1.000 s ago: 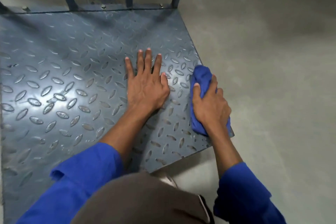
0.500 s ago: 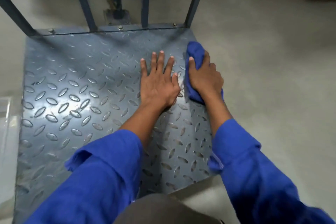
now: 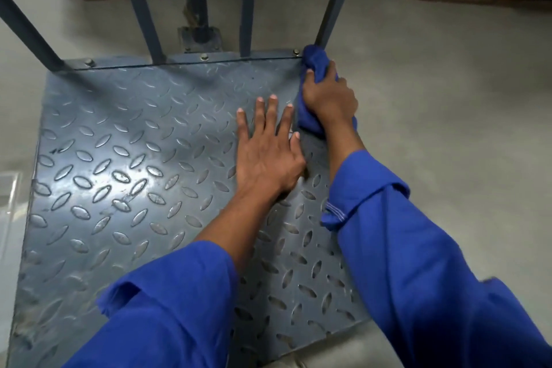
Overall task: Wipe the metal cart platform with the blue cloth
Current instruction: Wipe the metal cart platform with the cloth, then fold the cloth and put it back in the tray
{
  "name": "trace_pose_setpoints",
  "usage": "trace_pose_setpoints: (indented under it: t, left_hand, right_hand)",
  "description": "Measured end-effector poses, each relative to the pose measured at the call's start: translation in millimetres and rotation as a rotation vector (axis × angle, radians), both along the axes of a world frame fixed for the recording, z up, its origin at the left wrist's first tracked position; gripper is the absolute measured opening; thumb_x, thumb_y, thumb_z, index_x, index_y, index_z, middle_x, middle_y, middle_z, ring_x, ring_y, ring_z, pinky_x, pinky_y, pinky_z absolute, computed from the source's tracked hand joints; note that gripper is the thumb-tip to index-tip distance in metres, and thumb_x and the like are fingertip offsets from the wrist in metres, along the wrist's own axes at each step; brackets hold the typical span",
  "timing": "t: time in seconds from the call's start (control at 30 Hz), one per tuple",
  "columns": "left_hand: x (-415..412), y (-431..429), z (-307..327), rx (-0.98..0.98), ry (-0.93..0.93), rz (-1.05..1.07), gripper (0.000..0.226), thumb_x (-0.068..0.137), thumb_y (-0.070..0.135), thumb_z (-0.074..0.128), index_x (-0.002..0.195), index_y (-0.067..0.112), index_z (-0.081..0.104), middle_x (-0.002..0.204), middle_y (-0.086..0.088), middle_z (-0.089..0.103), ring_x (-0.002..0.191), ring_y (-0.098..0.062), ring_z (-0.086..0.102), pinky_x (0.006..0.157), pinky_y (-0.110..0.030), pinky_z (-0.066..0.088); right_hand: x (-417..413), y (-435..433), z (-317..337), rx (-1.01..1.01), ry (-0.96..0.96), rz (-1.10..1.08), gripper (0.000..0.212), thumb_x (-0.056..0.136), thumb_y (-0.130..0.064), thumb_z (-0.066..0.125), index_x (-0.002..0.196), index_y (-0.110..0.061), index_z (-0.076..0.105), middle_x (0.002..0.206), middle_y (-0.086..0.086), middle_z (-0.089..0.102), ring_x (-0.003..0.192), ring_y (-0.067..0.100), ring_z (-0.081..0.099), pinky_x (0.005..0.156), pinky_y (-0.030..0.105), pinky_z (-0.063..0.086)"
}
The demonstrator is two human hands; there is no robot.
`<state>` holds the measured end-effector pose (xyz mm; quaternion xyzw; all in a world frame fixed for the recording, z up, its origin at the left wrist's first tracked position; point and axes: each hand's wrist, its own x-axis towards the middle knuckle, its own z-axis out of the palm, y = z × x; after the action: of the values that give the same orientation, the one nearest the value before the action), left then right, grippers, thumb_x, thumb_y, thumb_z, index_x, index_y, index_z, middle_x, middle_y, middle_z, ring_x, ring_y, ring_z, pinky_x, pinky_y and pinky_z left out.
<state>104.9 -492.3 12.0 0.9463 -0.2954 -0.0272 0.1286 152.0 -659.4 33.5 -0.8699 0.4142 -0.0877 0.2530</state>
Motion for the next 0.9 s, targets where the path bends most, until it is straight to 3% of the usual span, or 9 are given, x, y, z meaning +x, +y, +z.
trace_pose_setpoints:
  t: [0.2,0.3,0.53,0.67,0.73,0.8,0.87,0.9]
  left_hand:
    - [-1,1,1,0.0,-0.001,-0.006,0.065,0.112,0.046,0.011,0.173,0.024,0.002,0.182,-0.006,-0.006,0.168,-0.027,-0.012,0.133,-0.06,-0.01]
    - [0,0,0,0.009,-0.011,-0.008,0.066,0.112,0.047,0.011,0.173,0.024,0.001,0.182,-0.006,-0.006,0.168,-0.028,-0.012,0.133,-0.06,-0.009]
    - [-4,7,0,-0.003,0.028,-0.035,0.067,0.113,0.046,0.011,0.174,0.02,0.003,0.182,-0.007,-0.005,0.168,-0.027,-0.011,0.134,-0.057,-0.007]
    - [-13,22,2,0.005,0.012,-0.008,0.072,0.108,0.043,0.009,0.173,0.013,0.01,0.182,-0.007,0.004,0.169,-0.027,-0.002,0.135,-0.055,-0.003]
    - [-22,38,7,0.034,0.022,0.009,0.087,0.094,0.043,-0.003,0.173,0.008,0.011,0.182,-0.01,0.008,0.169,-0.028,0.003,0.136,-0.054,-0.001]
    - [-30,61,8,-0.023,0.012,-0.011,0.092,0.089,0.043,-0.002,0.171,0.006,0.018,0.18,-0.012,0.018,0.168,-0.029,0.01,0.136,-0.051,0.002]
    - [-30,92,3,-0.232,0.08,-0.067,0.08,0.094,0.037,0.018,0.166,0.006,0.036,0.173,-0.012,0.037,0.164,-0.028,0.024,0.136,-0.045,0.009]
    - [-30,108,8,-0.414,0.22,-0.082,0.072,0.093,0.031,0.032,0.159,0.006,0.05,0.165,-0.01,0.05,0.159,-0.024,0.036,0.135,-0.038,0.016]
  right_hand:
    - [-51,15,-1,-0.057,0.08,0.077,0.068,0.108,-0.067,0.033,0.169,-0.045,0.015,0.164,0.011,0.041,0.138,0.044,0.054,0.112,0.05,0.043]
    - [-81,21,-5,-0.11,0.072,0.11,0.066,0.107,-0.067,0.03,0.168,-0.049,0.013,0.174,0.005,0.03,0.15,0.038,0.045,0.119,0.056,0.039]
    - [-14,2,6,-0.083,0.076,0.115,0.058,0.111,-0.048,0.03,0.169,-0.042,0.023,0.178,-0.002,0.023,0.16,0.032,0.028,0.127,0.057,0.027]
    - [-8,36,10,-0.093,0.094,0.477,0.058,0.112,-0.046,0.039,0.167,-0.03,0.036,0.177,-0.001,0.028,0.167,0.023,0.013,0.133,0.053,0.011]
    - [-16,61,8,0.086,0.016,0.522,0.056,0.11,-0.048,0.043,0.161,-0.026,0.047,0.175,0.009,0.033,0.166,0.022,0.018,0.134,0.048,0.01]
    - [-31,86,11,0.254,-0.104,0.41,0.057,0.105,-0.057,0.048,0.149,-0.023,0.062,0.161,0.018,0.053,0.152,0.028,0.045,0.128,0.049,0.03]
    - [-42,112,12,0.324,-0.299,0.255,0.065,0.094,-0.067,0.048,0.129,-0.019,0.073,0.129,0.017,0.074,0.121,0.031,0.066,0.109,0.053,0.05]
    - [-46,126,15,0.333,-0.362,0.201,0.063,0.094,-0.064,0.048,0.125,-0.017,0.074,0.123,0.015,0.076,0.114,0.029,0.067,0.104,0.052,0.053]
